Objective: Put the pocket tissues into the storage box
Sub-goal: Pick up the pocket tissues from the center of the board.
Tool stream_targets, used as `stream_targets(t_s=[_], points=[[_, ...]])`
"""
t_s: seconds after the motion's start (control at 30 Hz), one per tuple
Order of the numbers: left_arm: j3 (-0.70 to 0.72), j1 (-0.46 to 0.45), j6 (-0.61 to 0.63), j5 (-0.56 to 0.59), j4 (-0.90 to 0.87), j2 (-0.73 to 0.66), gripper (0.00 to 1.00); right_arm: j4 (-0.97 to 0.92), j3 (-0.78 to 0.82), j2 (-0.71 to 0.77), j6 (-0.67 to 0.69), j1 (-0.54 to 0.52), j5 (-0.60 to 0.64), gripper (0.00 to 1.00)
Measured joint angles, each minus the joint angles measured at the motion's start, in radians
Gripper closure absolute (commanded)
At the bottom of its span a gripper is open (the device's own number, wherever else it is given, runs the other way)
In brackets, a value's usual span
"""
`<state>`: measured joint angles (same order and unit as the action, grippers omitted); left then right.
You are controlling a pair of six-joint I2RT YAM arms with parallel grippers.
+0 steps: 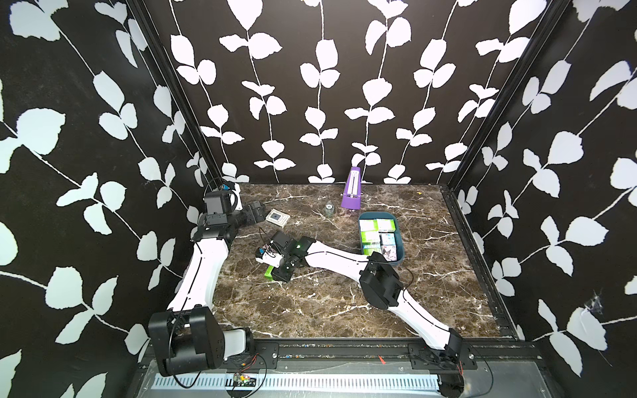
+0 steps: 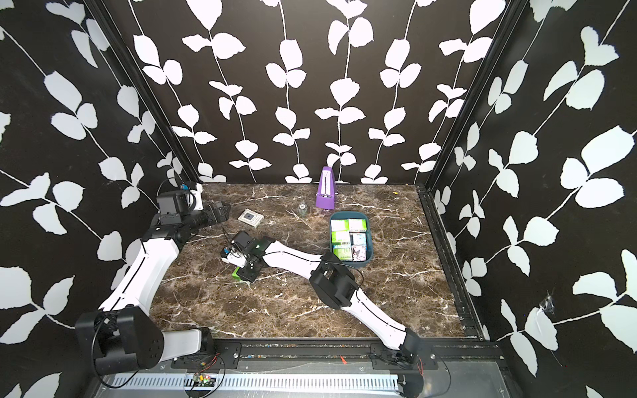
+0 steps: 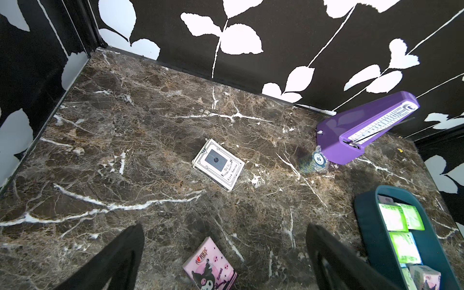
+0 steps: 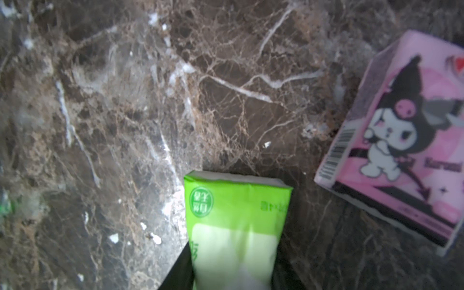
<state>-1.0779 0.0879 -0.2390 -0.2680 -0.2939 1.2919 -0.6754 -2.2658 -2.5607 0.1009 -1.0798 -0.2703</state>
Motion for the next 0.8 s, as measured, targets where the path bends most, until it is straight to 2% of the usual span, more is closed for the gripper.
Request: stream_targets(t_s=[0.13, 0.37, 0.57, 0.8], points=[[0.000, 0.000, 0.000, 0.001, 0.000, 0.000, 0.01, 0.053, 0.100, 0.055, -0.011, 0.006, -0.002, 0.63], [0.000, 0.000, -0.011, -0.012, 0.002, 0.000, 0.01, 0.212, 0.475, 0.325, -0.093, 0.058, -0.025, 0.64], [0.000, -0.004, -0.039, -0.069, 0.045, 0.018, 0.01, 0.344, 0.695, 0.598, -0.166, 0.211, 0.018, 0.64], [-0.002, -0.027, -0.053, -0.099, 0.088, 0.051, 0.01, 0.339, 0.841, 0.782, -0.240, 0.391, 0.161, 0.64]])
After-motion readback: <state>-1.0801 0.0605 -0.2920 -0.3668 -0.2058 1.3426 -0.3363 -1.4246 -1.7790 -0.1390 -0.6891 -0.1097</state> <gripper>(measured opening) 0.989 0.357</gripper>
